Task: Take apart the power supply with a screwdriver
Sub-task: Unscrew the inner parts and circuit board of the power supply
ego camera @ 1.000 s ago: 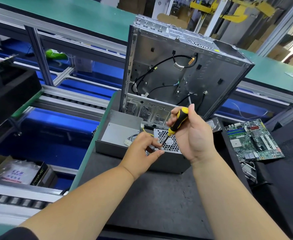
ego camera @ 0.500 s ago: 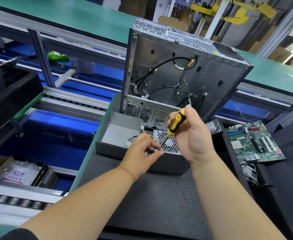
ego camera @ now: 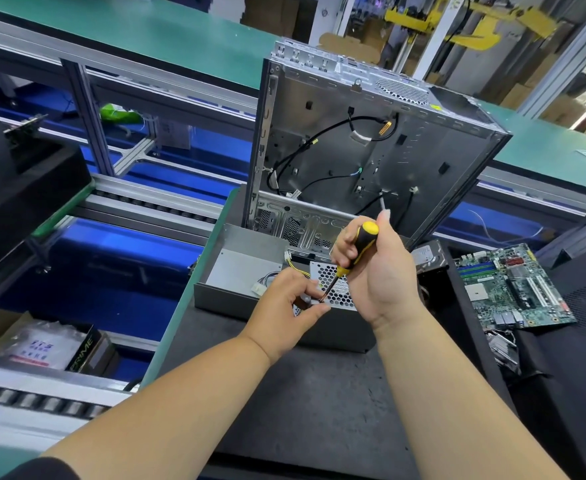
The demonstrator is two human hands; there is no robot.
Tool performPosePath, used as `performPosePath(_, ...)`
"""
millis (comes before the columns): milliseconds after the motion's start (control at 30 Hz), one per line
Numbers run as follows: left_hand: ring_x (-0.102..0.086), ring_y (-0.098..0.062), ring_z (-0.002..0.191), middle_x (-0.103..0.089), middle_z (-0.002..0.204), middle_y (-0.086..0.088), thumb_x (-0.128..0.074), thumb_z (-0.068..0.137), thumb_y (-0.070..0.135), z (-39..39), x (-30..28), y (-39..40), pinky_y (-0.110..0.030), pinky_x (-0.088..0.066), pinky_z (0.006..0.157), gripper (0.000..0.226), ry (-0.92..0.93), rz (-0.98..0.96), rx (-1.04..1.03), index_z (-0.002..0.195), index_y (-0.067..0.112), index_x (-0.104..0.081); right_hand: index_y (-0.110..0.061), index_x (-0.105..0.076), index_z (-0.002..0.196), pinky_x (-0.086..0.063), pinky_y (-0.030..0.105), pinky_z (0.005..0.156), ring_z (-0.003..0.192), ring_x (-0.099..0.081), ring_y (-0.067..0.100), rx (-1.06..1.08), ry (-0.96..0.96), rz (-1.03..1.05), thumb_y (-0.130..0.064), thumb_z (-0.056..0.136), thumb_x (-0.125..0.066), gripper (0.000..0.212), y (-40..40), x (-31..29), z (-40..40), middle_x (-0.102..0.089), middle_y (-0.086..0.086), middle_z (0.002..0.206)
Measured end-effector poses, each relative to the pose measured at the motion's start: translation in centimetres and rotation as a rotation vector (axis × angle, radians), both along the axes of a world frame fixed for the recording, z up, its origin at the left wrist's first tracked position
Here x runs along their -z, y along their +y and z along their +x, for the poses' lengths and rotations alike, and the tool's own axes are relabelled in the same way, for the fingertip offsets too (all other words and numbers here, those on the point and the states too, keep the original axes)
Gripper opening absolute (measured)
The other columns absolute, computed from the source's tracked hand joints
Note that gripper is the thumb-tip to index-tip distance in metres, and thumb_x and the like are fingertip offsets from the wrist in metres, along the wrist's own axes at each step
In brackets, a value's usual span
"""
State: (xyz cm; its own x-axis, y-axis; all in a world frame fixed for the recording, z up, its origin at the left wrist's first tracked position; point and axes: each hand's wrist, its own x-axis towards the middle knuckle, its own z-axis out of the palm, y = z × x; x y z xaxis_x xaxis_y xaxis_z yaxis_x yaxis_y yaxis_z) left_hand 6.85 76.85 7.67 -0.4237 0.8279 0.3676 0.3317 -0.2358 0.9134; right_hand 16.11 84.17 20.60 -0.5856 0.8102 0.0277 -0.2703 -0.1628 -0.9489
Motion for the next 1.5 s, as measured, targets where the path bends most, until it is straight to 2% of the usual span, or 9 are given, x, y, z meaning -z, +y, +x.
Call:
performPosePath(233, -0.059, 0.001, 0.110, -0.050, 0.099, 0.012, -0.079, 0.082, 0.015, -0.1, 0.2, 0.1, -0.015, -0.048, 0.085, 0.030, 0.015, 0.003, -0.003, 0.085, 0.037, -0.058, -0.016, -0.043, 0.087, -0.036, 0.031, 0.067, 0.060, -0.042, 0.017, -0.010, 0.064, -0.002, -0.035, 0.096, -0.047, 0.022, 0.5, 0.3, 0.6, -0.046, 0.001, 0.066)
performPosePath(367, -0.058, 0.002, 0.112, -0.050, 0.100, 0.014, -0.078, 0.083, 0.017, -0.1, 0.3, 0.1, -0.014, -0.048, 0.087, 0.032, 0.009, -0.004, 0.000, 0.084, 0.041, -0.057, -0.014, -0.056, 0.086, -0.044, 0.036, 0.078, 0.073, -0.058, 0.018, 0.028, -0.043, 0.082, -0.038, 0.092, -0.053, 0.025, 0.7, 0.3, 1.2, -0.060, 0.001, 0.080)
performPosePath(467, -0.057, 0.004, 0.112, -0.050, 0.099, 0.016, -0.078, 0.083, 0.018, -0.1, 0.4, 0.2, -0.012, -0.048, 0.086, 0.032, 0.017, -0.010, 0.001, 0.084, 0.041, -0.056, -0.012, -0.065, 0.087, -0.048, 0.034, 0.078, 0.076, -0.062, 0.019, 0.016, -0.067, 0.080, -0.035, 0.096, -0.053, 0.028, 0.8, 0.0, 1.4, -0.062, 0.002, 0.081)
performPosePath(633, -0.060, -0.001, 0.107, -0.049, 0.098, 0.015, -0.078, 0.083, 0.013, -0.1, 0.4, 0.2, -0.013, -0.048, 0.082, 0.033, 0.001, 0.011, 0.005, 0.084, 0.039, -0.058, -0.008, -0.062, 0.077, -0.040, 0.029, 0.070, 0.063, -0.042, 0.018, 0.002, 0.028, -0.028, -0.037, 0.108, -0.028, 0.055, 0.5, -0.1, 0.9, -0.045, 0.004, 0.066)
performPosePath(733, -0.060, -0.001, 0.110, -0.049, 0.098, 0.013, -0.078, 0.083, 0.012, -0.2, 0.2, 0.2, -0.012, -0.048, 0.081, 0.030, 0.002, 0.005, 0.008, 0.085, 0.036, -0.059, -0.010, -0.062, 0.075, -0.034, 0.030, 0.065, 0.057, -0.036, 0.016, 0.026, 0.049, -0.042, -0.043, 0.108, -0.024, 0.060, 0.5, 0.1, 0.5, -0.039, 0.001, 0.060)
performPosePath(933, -0.059, 0.001, 0.106, -0.051, 0.099, 0.011, -0.078, 0.082, 0.013, -0.3, 0.2, 0.2, -0.010, -0.047, 0.081, 0.030, 0.006, 0.009, 0.019, 0.085, 0.036, -0.059, -0.015, -0.044, 0.086, -0.037, 0.026, 0.064, 0.061, -0.037, 0.015, 0.012, 0.090, 0.003, -0.038, 0.094, -0.046, 0.024, 0.5, 0.4, 0.8, -0.041, 0.000, 0.066)
performPosePath(1033, -0.059, -0.002, 0.112, -0.049, 0.098, 0.014, -0.078, 0.083, 0.015, -0.3, 0.3, 0.2, -0.014, -0.049, 0.083, 0.031, 0.000, 0.007, 0.021, 0.084, 0.038, -0.058, -0.014, -0.042, 0.088, -0.043, 0.027, 0.069, 0.065, -0.046, 0.016, 0.026, 0.066, 0.015, -0.037, 0.093, -0.049, 0.025, 0.7, 0.6, 1.0, -0.049, 0.001, 0.072)
performPosePath(1200, -0.059, 0.000, 0.111, -0.048, 0.098, 0.018, -0.078, 0.083, 0.017, -0.4, 0.5, 0.3, -0.015, -0.049, 0.085, 0.032, -0.001, 0.001, 0.021, 0.084, 0.042, -0.057, -0.009, -0.061, 0.089, -0.052, 0.030, 0.077, 0.076, -0.057, 0.019, 0.023, 0.021, 0.025, -0.034, 0.097, -0.051, 0.027, 0.8, 0.3, 1.1, -0.059, 0.004, 0.082)
performPosePath(1500, -0.060, -0.003, 0.111, -0.048, 0.097, 0.016, -0.078, 0.083, 0.016, -0.3, 0.4, 0.2, -0.015, -0.049, 0.083, 0.031, -0.002, 0.012, 0.013, 0.084, 0.039, -0.058, -0.009, -0.061, 0.081, -0.037, 0.027, 0.065, 0.064, -0.036, 0.017, -0.041, 0.071, 0.005, -0.036, 0.105, -0.035, 0.044, 0.4, 0.1, 0.2, -0.040, 0.004, 0.066)
